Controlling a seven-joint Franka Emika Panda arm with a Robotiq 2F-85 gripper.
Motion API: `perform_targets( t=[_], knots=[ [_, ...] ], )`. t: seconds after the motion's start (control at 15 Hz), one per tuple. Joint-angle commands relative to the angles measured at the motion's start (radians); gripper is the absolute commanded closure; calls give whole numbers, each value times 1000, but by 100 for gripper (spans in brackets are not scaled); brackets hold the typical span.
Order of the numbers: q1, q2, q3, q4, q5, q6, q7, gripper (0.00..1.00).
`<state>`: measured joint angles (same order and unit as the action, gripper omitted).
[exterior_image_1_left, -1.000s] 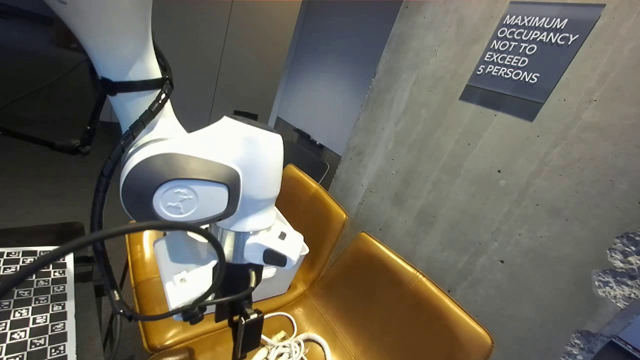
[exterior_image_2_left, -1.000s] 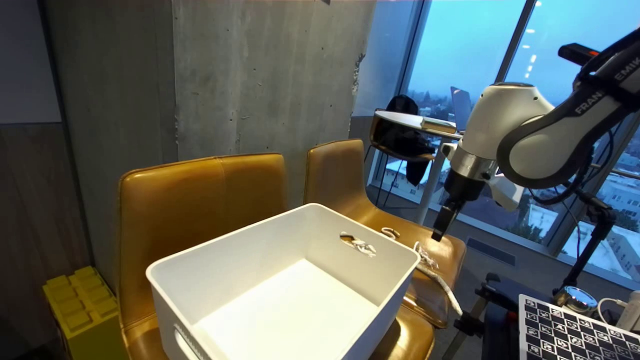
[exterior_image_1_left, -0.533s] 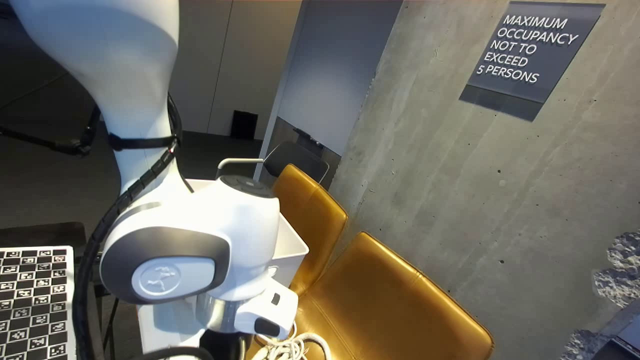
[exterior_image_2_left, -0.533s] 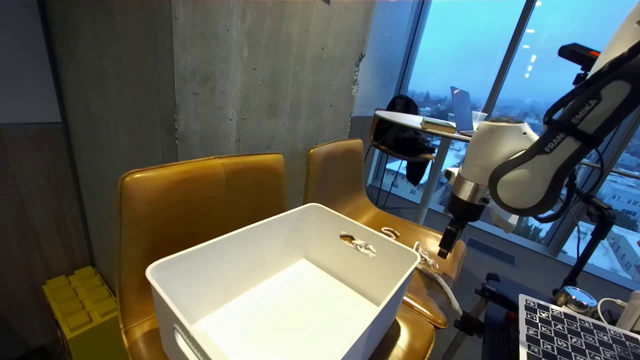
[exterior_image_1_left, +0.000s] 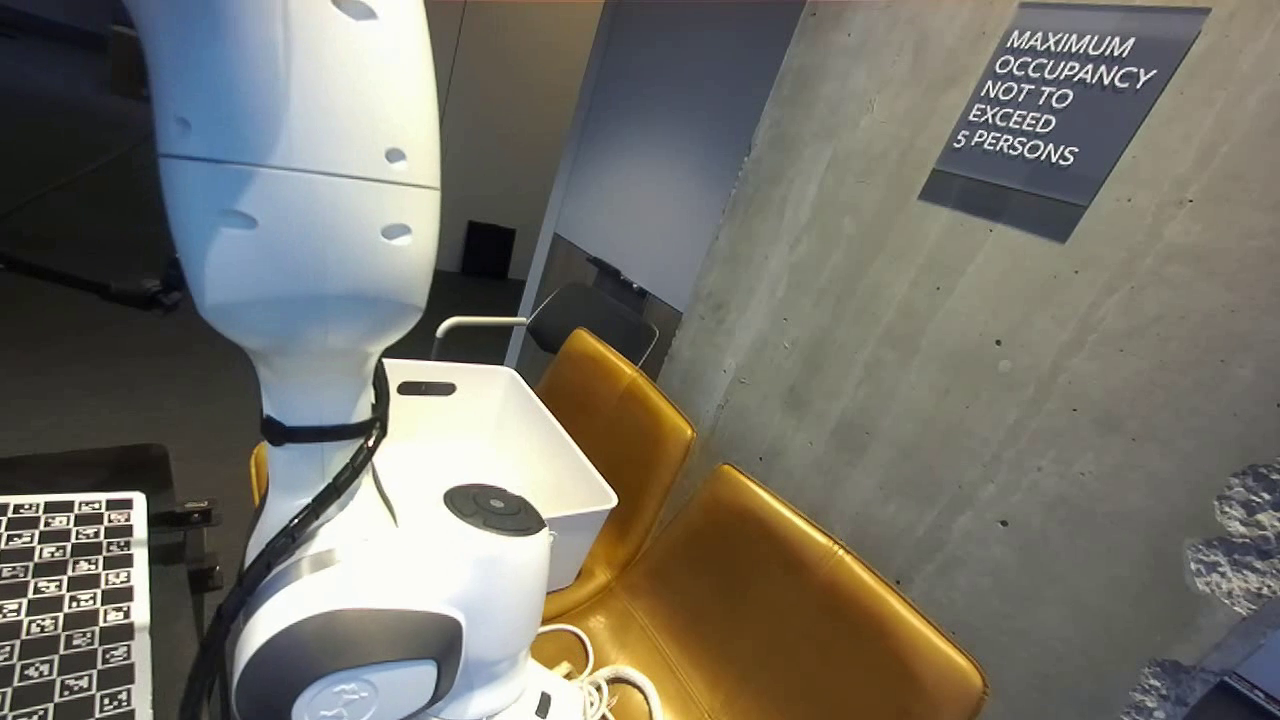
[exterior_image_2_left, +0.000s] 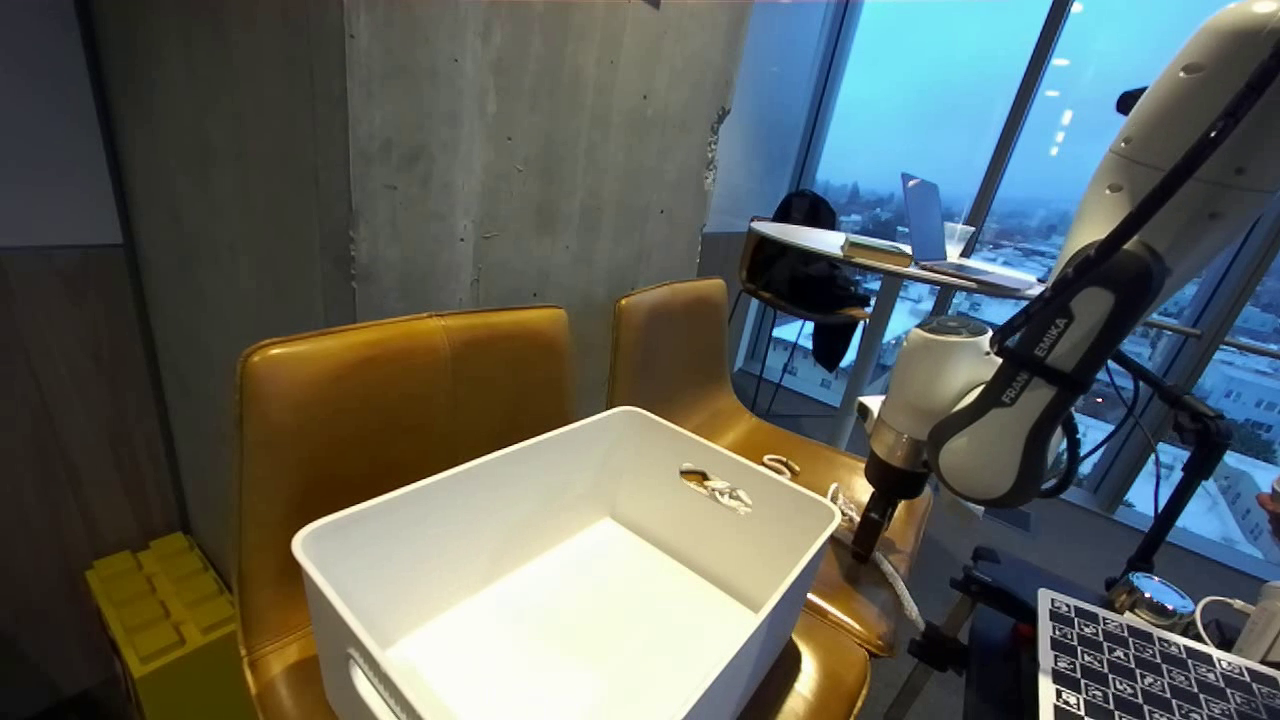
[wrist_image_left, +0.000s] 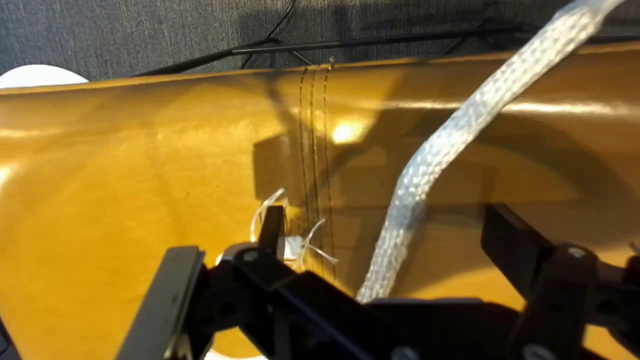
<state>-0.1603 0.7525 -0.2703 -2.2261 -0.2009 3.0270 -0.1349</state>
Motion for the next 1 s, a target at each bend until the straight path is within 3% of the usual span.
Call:
perform_targets(
  t=[0.0, 0.13, 0.73, 0.8, 0.93],
  knots=[
    [3, 107, 0, 111, 12, 10, 8, 0],
    [4, 150, -8, 145, 14, 9, 13, 26],
    [38, 184, -51, 169, 13, -1, 36, 93],
    [43, 180, -54, 167, 13, -3, 37, 99],
    [59, 167, -63, 160, 11, -8, 41, 100]
  ],
)
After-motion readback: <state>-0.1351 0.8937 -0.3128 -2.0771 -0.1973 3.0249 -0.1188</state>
